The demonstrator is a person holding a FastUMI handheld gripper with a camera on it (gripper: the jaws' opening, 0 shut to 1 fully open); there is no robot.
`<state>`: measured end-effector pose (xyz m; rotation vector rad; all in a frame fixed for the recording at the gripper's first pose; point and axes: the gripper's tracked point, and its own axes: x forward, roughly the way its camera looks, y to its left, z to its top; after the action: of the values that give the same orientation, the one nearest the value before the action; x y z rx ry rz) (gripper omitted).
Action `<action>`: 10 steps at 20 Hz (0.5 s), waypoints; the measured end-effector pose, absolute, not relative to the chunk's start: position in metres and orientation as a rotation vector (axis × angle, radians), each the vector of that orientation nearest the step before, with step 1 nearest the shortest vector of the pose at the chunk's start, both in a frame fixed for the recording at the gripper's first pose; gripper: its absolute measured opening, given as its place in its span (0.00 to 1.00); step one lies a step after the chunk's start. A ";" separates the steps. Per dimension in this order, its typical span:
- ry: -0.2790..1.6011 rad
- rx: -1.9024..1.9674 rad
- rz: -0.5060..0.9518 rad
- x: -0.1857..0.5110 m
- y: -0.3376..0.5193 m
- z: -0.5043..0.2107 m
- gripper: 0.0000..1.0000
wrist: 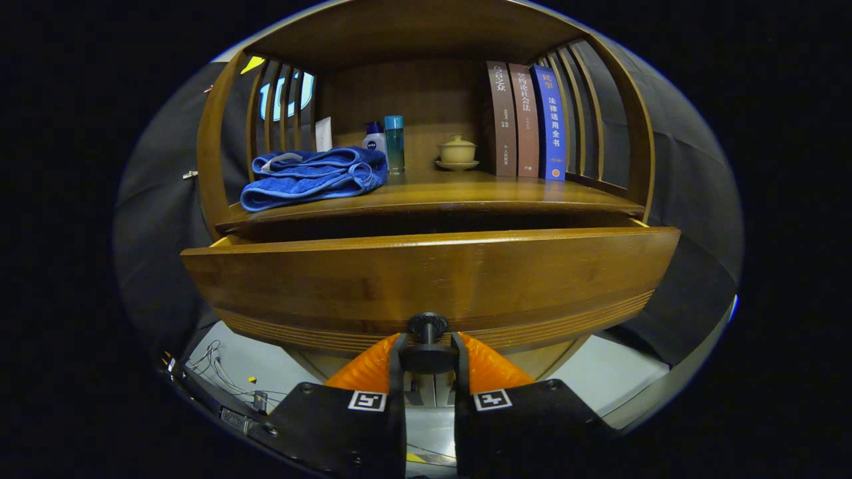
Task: Pull open the drawer, take out the items inside it, and place them on the countertop above the cabinet.
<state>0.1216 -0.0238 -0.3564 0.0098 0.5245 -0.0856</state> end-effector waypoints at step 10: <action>0.571 0.036 -0.081 0.048 -0.019 -0.350 0.33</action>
<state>0.0480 -0.0191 -0.3498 0.0361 0.5710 -0.0809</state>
